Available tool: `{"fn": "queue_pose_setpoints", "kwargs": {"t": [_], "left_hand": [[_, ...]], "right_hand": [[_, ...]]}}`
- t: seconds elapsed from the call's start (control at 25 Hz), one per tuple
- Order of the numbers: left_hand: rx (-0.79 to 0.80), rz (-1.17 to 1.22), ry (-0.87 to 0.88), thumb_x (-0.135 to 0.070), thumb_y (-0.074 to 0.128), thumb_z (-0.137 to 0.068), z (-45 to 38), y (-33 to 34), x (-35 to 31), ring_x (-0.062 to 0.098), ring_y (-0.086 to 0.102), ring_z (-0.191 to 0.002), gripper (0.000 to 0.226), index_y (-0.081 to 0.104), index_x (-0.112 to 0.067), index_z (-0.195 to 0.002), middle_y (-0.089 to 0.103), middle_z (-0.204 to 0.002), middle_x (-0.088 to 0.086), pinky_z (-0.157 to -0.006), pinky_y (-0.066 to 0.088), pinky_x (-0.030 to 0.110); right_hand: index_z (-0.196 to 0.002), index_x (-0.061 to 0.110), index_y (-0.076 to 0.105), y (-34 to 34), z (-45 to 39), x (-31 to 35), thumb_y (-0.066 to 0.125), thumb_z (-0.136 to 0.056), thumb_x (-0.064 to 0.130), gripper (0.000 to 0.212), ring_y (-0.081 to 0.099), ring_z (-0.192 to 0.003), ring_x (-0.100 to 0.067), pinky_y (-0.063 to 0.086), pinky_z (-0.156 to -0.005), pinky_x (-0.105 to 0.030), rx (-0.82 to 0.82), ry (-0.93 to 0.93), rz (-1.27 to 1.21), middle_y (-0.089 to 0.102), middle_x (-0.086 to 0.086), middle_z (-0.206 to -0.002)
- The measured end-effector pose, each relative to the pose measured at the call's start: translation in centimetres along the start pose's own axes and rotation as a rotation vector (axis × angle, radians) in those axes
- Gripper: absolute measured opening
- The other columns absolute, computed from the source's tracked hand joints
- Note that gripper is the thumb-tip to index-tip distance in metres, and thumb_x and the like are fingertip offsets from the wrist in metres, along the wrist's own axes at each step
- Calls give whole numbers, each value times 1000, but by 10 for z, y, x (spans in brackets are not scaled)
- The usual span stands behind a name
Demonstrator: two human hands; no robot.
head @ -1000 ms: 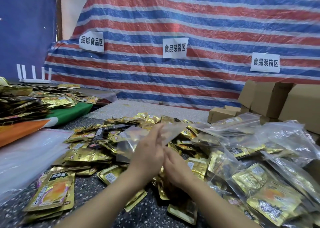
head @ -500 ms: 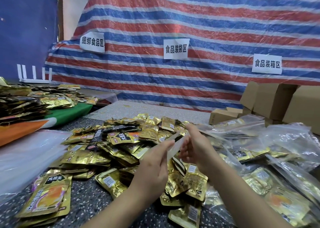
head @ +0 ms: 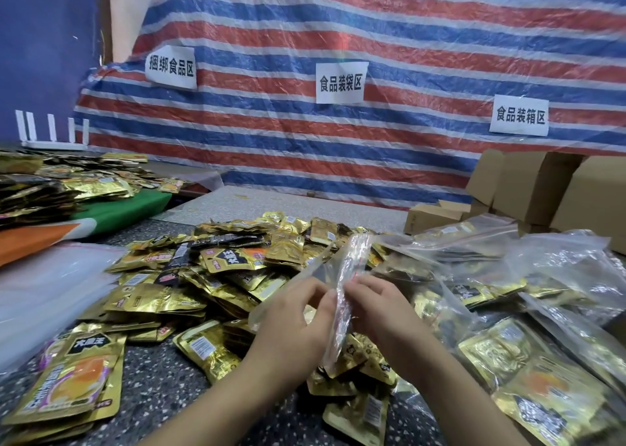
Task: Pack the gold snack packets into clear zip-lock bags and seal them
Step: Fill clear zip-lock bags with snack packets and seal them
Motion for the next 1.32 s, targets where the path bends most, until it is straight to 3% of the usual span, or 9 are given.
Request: {"fn": "queue_pose_setpoints", "kwargs": {"t": [0.12, 0.32, 0.44, 0.56, 0.68, 0.84, 1.08, 1.32], "left_hand": [[-5, -4, -9, -36, 58, -96, -2, -4, 4, 8, 59, -79, 20, 62, -26, -79, 62, -78, -10, -69, 46, 23], [44, -120, 106, -15, 60, -93, 0, -2, -3, 9, 54, -80, 7, 57, -20, -88, 56, -83, -9, -70, 47, 31], [60, -146, 117, -22, 58, -96, 1, -1, -4, 8, 53, -79, 11, 57, -19, -85, 56, -81, -10, -71, 46, 29], [97, -160, 140, -31, 56, -96, 3, 1, -8, 8, 51, -82, 21, 54, -24, -77, 53, -79, -10, -70, 41, 19], [109, -174, 171, -30, 59, -93, 3, -1, -9, 7, 49, -80, 23, 48, -27, -73, 49, -76, -13, -67, 36, 14], [161, -252, 188, -23, 61, -92, 2, 3, -5, 5, 47, -77, 21, 47, -25, -77, 48, -76, -14, -65, 34, 14], [217, -358, 233, -37, 56, -90, 4, 3, -4, 1, 46, -74, 18, 46, -28, -79, 45, -75, -15, -62, 32, 16], [287, -349, 212, -25, 49, -91, 5, 7, -2, 8, 44, -75, 11, 48, -20, -81, 46, -77, -11, -65, 35, 26]], "right_hand": [[-89, -4, 66, 3, 3, -1, 52, -102, 13, 26, 59, -61, -15, 51, -60, -27, 51, -26, 47, 62, -6, -68], [-91, -4, 67, 4, 6, -5, 50, -103, 13, 27, 64, -66, -18, 53, -65, -28, 117, 8, 122, 66, -8, -72], [-95, -6, 64, 4, 8, -6, 50, -103, 13, 25, 67, -65, -18, 55, -62, -26, 140, 44, 88, 67, -11, -72], [-97, -4, 58, 5, 10, -7, 50, -103, 15, 21, 67, -61, -18, 56, -60, -27, 145, 74, 56, 66, -12, -69], [-96, -4, 60, 6, 11, -6, 52, -102, 15, 21, 68, -64, -19, 57, -62, -28, 157, 84, 65, 68, -14, -71], [-93, -5, 68, 5, 12, -7, 55, -101, 11, 22, 69, -70, -17, 56, -66, -25, 161, 93, 92, 70, -13, -78], [-96, 1, 76, 5, 13, -3, 59, -99, 16, 23, 70, -76, -20, 56, -69, -26, 139, 54, 228, 75, -17, -85], [-80, 13, 76, 7, 12, 2, 64, -97, 17, 21, 72, -72, -17, 57, -68, -30, 116, -42, 432, 75, -4, -74]]}}
Point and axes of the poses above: each hand's wrist, its own z-axis away from the middle knuckle, its own y-axis out of the palm, x = y × z, the point moved 8 cm from there along -z, towards the middle knuckle
